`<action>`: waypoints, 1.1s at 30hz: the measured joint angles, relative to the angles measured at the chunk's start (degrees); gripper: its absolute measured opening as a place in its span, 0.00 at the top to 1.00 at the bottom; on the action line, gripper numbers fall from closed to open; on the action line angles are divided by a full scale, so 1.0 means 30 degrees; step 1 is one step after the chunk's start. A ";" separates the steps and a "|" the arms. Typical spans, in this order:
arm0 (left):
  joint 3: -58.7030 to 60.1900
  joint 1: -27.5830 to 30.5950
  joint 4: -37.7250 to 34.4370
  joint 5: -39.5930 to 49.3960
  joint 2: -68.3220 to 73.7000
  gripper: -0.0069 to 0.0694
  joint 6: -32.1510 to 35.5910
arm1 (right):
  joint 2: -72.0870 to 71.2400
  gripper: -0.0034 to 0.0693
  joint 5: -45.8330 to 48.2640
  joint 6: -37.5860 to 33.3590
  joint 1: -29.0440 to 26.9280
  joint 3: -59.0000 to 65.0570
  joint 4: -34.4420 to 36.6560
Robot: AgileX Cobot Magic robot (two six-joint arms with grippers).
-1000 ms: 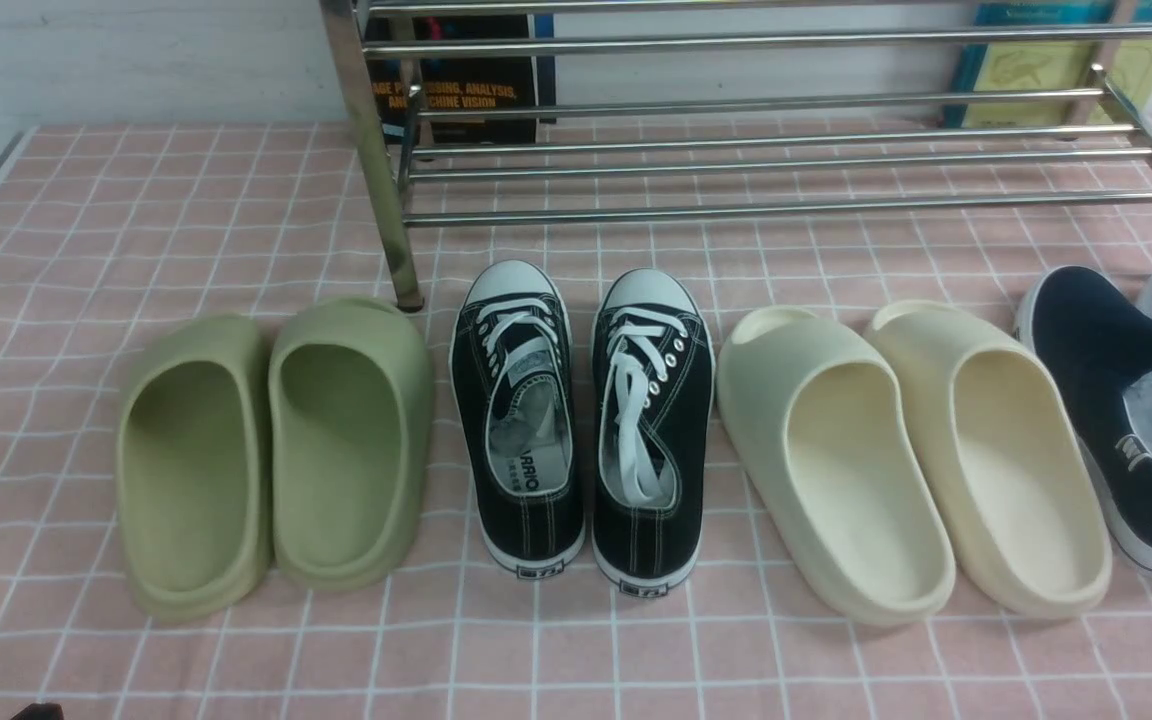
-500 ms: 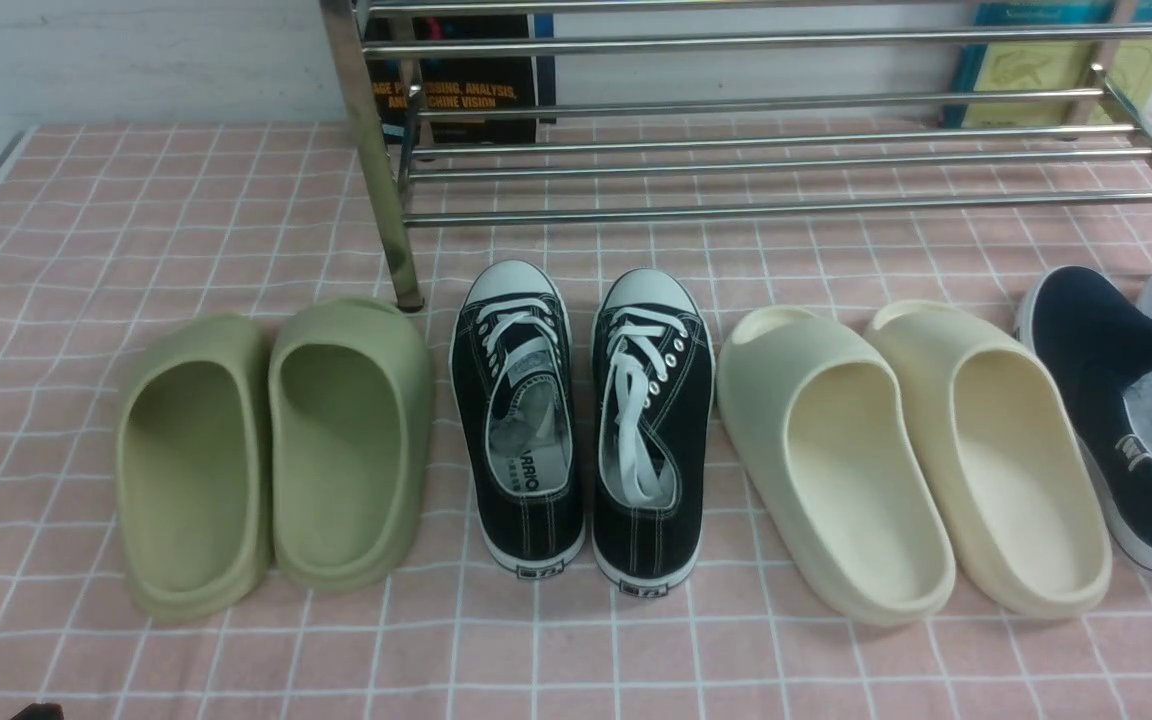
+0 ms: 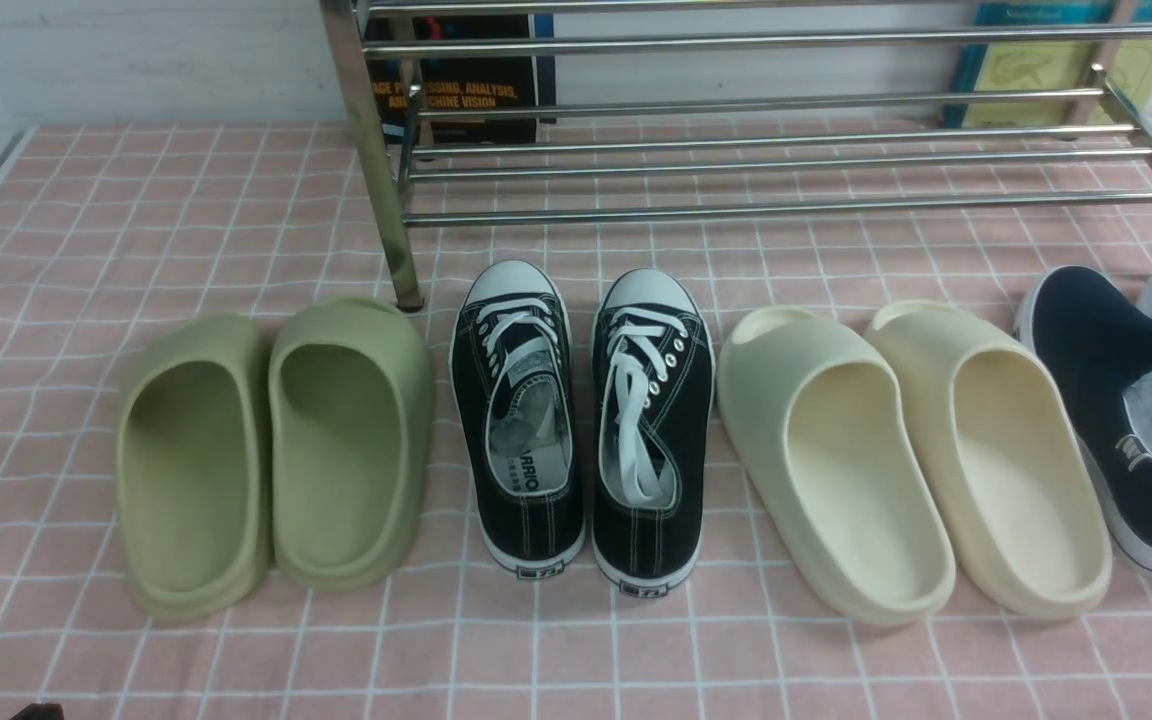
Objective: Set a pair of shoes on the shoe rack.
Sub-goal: Use the right arm to grab the shoe closest to it
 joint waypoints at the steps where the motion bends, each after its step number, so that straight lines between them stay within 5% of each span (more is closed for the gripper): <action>1: 0.0000 0.0000 0.0000 0.0000 0.0000 0.86 0.0000 | 0.0000 0.78 0.0000 0.0000 0.0000 0.0000 0.0000; 10: 0.0000 0.0000 0.0000 0.0000 0.0000 0.86 0.0000 | 0.0000 0.77 -0.4181 0.0000 0.0000 0.0158 0.0000; 21: 0.0000 0.0000 0.0000 0.0000 0.0000 0.84 0.0000 | 0.0000 0.75 -1.9069 0.1323 0.0000 0.0158 0.0000; 30: 0.0000 0.0000 0.0000 0.0000 0.0000 0.83 0.0000 | 0.0022 0.79 -1.8519 0.1740 0.0000 -0.1632 -0.0452; 33: 0.0000 0.0000 0.0000 0.0000 0.0000 0.82 0.0000 | 0.1308 0.91 -1.7109 0.1366 0.0000 -0.5372 -0.0301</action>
